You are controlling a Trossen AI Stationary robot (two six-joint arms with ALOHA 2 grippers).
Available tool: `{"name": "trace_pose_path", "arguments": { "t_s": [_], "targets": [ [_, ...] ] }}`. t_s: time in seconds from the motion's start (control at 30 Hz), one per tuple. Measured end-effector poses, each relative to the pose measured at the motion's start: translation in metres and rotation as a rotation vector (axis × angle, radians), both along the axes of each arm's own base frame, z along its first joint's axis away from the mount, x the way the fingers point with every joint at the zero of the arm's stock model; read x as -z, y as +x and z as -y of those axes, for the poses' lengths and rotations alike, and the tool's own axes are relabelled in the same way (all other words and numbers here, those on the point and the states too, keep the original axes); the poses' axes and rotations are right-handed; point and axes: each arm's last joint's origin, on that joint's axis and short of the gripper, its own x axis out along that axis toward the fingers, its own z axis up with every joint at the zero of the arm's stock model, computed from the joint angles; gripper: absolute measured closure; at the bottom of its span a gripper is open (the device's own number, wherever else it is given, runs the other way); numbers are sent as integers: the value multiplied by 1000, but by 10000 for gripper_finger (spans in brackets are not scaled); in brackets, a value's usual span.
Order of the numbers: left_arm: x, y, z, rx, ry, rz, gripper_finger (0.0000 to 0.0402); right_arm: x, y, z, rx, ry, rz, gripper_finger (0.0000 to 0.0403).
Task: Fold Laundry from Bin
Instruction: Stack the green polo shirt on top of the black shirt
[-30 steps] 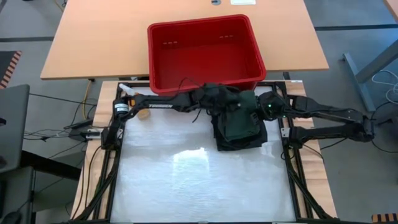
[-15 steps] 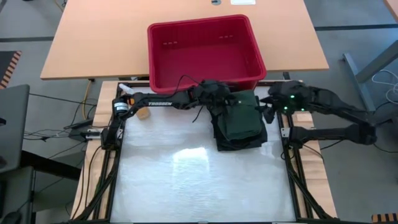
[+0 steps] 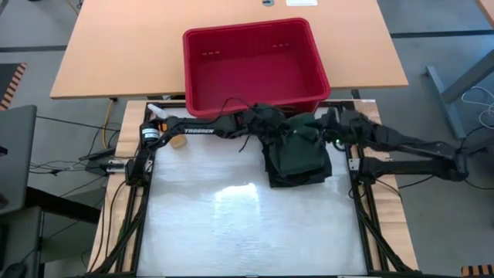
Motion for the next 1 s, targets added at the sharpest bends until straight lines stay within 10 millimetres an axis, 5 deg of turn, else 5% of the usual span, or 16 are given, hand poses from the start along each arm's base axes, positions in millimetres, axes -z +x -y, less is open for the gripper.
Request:
{"name": "trace_pose_path", "arguments": {
  "t_s": [0.2, 0.37, 0.5, 0.77, 0.87, 1.0],
  "targets": [
    [2, -3, 9, -67, 29, -84, 292, 56, 5, 4, 88, -5, 75, 138],
    [-2, -6, 9, -72, 52, -94, 292, 82, 4, 5, 138, 74, 34, 138],
    [-19, -12, 10, -63, 92, -61, 292, 91, 5, 5, 153, 106, 0, 138],
    [-91, -42, 23, -55, 312, 56, 292, 95, 10, 7, 157, 116, -8, 139],
    [-95, -43, 34, -2, 339, 64, 292, 94, 9, 7, 168, 130, 5, 139],
    [-76, -35, 46, 69, 337, 28, 292, 94, 9, 8, 169, 133, 10, 139]
  ]
}}
